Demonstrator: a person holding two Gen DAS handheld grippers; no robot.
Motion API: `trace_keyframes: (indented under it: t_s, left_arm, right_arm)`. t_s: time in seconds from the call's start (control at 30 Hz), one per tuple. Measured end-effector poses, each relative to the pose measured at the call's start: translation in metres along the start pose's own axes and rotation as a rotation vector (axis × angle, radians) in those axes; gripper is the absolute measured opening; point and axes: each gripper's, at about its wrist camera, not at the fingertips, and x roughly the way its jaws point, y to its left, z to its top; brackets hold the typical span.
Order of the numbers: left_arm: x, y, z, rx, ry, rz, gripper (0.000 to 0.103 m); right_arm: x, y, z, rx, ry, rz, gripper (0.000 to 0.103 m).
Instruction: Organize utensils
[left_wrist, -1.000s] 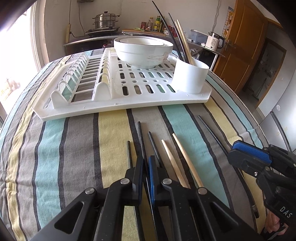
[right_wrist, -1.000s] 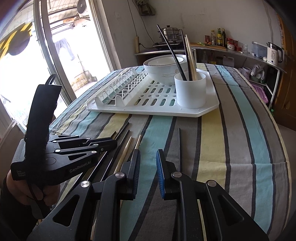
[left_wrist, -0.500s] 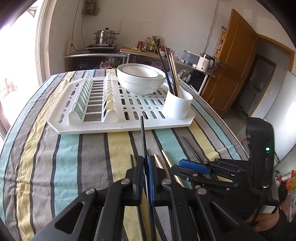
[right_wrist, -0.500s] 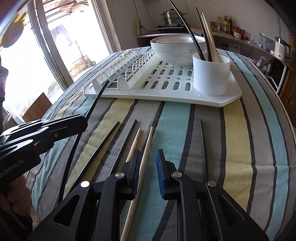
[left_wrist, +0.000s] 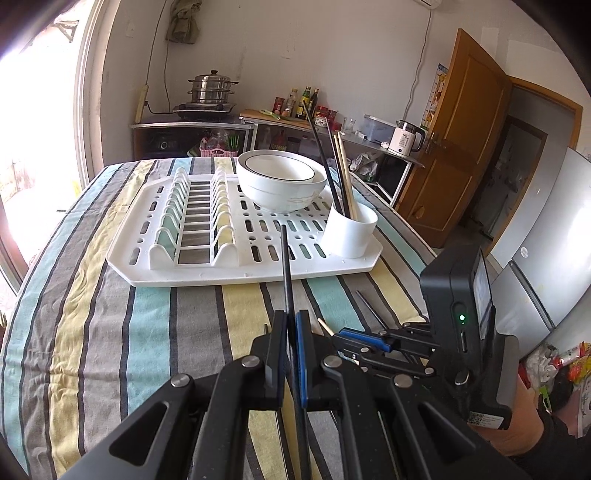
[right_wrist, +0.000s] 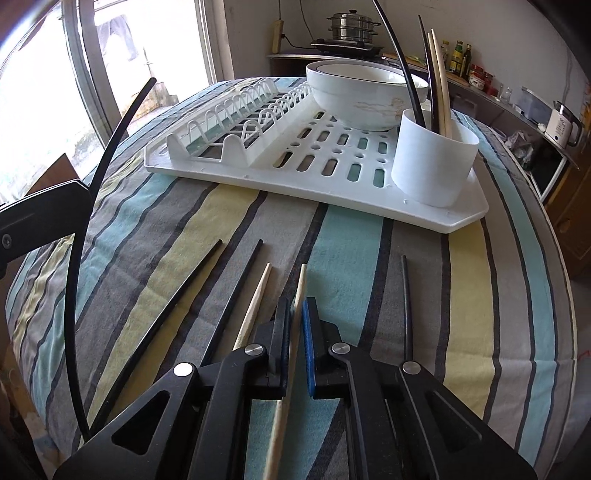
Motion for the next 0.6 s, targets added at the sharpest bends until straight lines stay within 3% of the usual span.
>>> trace_keyframes:
  t_s: [0.17, 0.43, 0.6]
  left_arm:
    - [-0.007, -0.006, 0.005, 0.016, -0.014, -0.011, 0.005]
    - [-0.022, -0.016, 0.021, 0.042, -0.051, -0.018, 0.005]
    - [-0.037, -0.024, 0.036, 0.066, -0.093, -0.021, 0.004]
  right_arm:
    - [-0.02, -0.01, -0.001, 0.035, -0.057, 0.042, 0.006]
    - [-0.078, -0.034, 0.007, 0.104, -0.228, 0.122, 0.005]
    - [-0.107, -0.045, 0.014, 0.129, -0.314, 0.127, 0.005]
